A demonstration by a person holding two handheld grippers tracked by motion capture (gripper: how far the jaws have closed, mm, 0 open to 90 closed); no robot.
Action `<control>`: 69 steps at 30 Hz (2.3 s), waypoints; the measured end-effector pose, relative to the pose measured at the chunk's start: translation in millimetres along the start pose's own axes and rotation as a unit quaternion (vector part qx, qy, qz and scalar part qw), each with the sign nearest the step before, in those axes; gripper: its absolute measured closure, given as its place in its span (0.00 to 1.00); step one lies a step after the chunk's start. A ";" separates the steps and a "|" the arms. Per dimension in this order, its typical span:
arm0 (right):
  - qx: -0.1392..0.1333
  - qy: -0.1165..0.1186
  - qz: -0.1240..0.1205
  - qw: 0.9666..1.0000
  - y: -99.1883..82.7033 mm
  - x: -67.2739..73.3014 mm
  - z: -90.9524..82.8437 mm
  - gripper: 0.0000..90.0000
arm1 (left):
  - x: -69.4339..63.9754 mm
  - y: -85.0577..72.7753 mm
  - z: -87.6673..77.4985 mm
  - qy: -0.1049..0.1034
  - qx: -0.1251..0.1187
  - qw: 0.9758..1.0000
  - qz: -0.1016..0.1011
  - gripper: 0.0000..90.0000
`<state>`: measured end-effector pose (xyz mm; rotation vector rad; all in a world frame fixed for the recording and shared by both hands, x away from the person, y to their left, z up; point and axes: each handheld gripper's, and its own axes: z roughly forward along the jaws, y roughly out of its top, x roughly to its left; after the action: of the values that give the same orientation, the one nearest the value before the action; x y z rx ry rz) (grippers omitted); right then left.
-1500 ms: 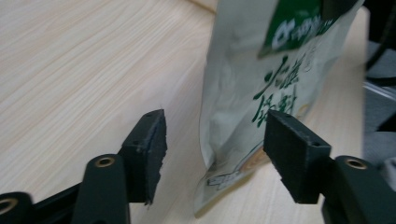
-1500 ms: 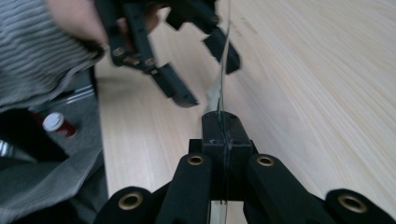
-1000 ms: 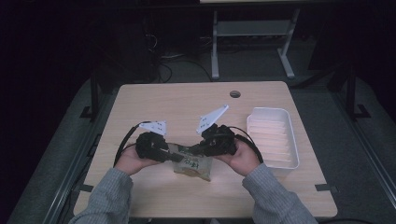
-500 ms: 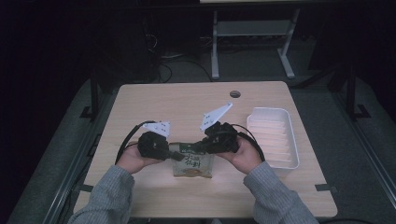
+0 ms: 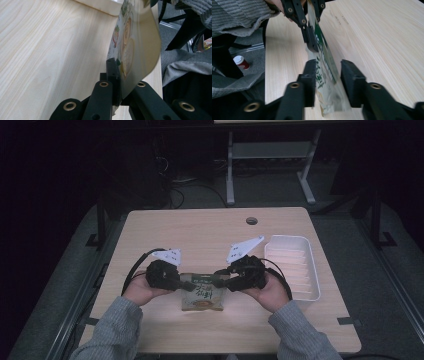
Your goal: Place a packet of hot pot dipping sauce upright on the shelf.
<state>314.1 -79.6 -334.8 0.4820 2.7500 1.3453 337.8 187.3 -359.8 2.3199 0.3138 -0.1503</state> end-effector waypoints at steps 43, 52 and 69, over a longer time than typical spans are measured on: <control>0.034 0.029 -0.027 0.999 -72.9 25.1 3.5 0.45 | 26.3 46.9 -20.7 0.014 0.006 1.000 -0.001 1.00; 0.046 0.039 -0.028 0.998 -81.9 28.6 11.6 0.42 | 36.0 68.6 -18.2 0.012 0.001 1.000 0.000 1.00; 0.080 0.050 -0.035 0.995 -89.4 34.3 30.7 0.39 | 47.1 105.7 -0.7 -0.008 -0.002 1.000 0.015 1.00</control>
<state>263.8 -97.4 -420.0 0.3290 2.9404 1.1722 411.8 125.5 -295.8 2.3166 0.2721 -0.1526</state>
